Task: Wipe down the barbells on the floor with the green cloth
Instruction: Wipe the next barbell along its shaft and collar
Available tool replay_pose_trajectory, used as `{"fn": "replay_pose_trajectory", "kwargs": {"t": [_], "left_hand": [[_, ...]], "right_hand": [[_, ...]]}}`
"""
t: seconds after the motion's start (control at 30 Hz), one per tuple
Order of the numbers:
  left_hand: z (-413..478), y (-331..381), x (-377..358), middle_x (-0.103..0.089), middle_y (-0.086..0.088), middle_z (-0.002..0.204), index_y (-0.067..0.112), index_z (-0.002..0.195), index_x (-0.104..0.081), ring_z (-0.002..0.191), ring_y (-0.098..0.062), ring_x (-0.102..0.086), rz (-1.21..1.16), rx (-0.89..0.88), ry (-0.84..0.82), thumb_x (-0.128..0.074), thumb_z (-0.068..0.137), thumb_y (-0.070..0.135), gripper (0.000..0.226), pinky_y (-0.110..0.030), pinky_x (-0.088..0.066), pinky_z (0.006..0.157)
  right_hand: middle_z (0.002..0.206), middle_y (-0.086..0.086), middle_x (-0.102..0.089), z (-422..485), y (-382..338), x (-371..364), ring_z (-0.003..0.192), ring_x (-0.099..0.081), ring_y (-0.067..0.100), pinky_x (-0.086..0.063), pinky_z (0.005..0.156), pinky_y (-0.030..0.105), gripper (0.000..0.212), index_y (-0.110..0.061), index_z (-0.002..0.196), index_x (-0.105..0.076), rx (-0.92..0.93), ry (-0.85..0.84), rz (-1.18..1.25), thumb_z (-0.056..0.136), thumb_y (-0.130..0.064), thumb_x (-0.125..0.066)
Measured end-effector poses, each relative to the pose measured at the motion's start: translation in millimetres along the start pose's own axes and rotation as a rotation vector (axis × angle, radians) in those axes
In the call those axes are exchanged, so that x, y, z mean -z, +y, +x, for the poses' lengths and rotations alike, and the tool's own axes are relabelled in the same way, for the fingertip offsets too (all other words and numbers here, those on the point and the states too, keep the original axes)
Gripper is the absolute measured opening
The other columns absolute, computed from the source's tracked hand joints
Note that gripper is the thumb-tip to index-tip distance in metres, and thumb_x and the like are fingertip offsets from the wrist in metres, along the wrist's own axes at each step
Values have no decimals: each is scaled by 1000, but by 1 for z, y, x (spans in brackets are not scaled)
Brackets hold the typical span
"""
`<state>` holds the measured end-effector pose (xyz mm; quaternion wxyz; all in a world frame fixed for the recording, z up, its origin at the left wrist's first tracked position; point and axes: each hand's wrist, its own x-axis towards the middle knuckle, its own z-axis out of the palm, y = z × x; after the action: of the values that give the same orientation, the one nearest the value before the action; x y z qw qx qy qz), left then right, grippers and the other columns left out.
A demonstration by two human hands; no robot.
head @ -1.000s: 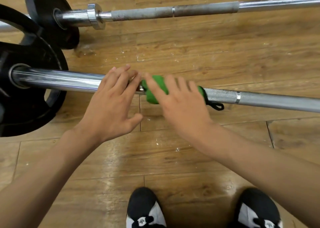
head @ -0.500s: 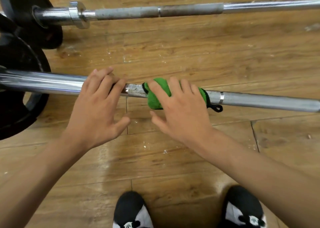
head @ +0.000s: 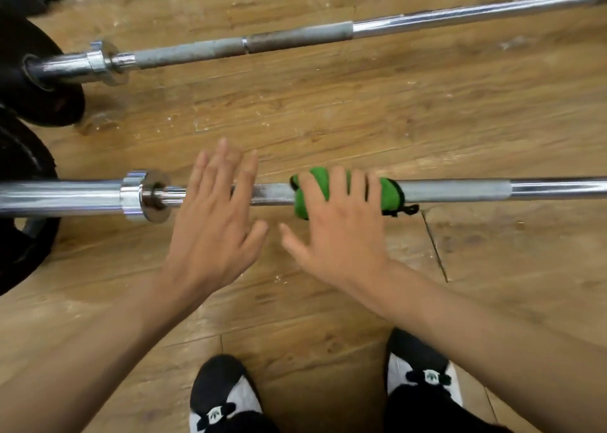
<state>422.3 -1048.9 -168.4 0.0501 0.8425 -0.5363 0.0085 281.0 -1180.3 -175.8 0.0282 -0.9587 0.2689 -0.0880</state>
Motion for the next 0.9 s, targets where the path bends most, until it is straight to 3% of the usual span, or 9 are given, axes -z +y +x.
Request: {"fn": "replay_pose_trajectory", "kwargs": {"t": [0.07,0.13,0.17,0.23,0.37,0.47,0.7,0.8,0.9], "left_hand": [[6,12,-10,-47,-21,154,0,157,-36,150,-39,-35,26,-89,-49,-41,88,38,79,-50,-16,128],[2,15,-13,-58,-18,131,0,151,-46,121,-39,-52,49,-90,-52,-46,84,42,79,-51,-32,110],[-4,14,-13,-58,-16,121,1,148,-49,107,-37,-50,58,-79,-41,-48,82,44,78,-49,-34,100],[-14,14,-11,-57,-14,116,4,146,-50,100,-36,-48,60,-79,-27,-49,82,47,77,-48,-34,94],[-29,20,-11,-58,-15,120,4,147,-49,101,-37,-50,51,-58,-45,-48,87,52,77,-50,-35,95],[-40,31,-13,-57,-18,125,1,145,-49,106,-40,-51,79,-45,-48,-48,90,57,79,-55,-35,99],[-41,54,-5,-61,-19,125,4,127,-59,108,-43,-56,59,40,-125,-36,95,51,61,-56,-39,94],[-53,51,-8,-56,-24,142,1,140,-54,133,-46,-50,80,-32,-76,-35,99,51,68,-57,-34,107],[-62,50,-10,-53,-24,146,0,148,-48,143,-45,-44,72,-63,-48,-34,100,52,72,-59,-30,114]], "right_hand": [[116,16,-56,-2,0,-2,103,-51,36,-37,96,52,62,-18,137,-56,94,-6,33,91,-59,-46],[118,14,-57,-13,30,1,102,-51,34,-37,92,48,57,-18,141,-56,138,20,72,99,-54,-43],[116,14,-56,-23,50,4,101,-50,34,-37,90,47,56,-18,141,-57,123,30,83,101,-54,-40],[113,16,-54,-44,97,9,98,-48,34,-36,88,46,56,-15,139,-59,41,57,60,102,-53,-38],[108,23,-51,-79,165,20,99,-49,41,-37,91,53,57,-9,133,-60,-183,98,42,103,-50,-34],[110,23,-50,-81,150,22,104,-47,40,-35,96,55,58,-10,125,-64,-332,93,106,101,-54,-34],[111,11,-59,-58,15,14,97,-50,32,-36,88,46,53,-18,125,-65,15,-5,177,103,-56,-37],[113,8,-59,-68,35,18,99,-51,29,-35,87,43,53,-21,135,-61,116,-51,220,107,-55,-32],[107,11,-55,-94,101,25,96,-50,30,-34,82,43,58,-19,133,-61,16,-27,161,107,-56,-25]]}}
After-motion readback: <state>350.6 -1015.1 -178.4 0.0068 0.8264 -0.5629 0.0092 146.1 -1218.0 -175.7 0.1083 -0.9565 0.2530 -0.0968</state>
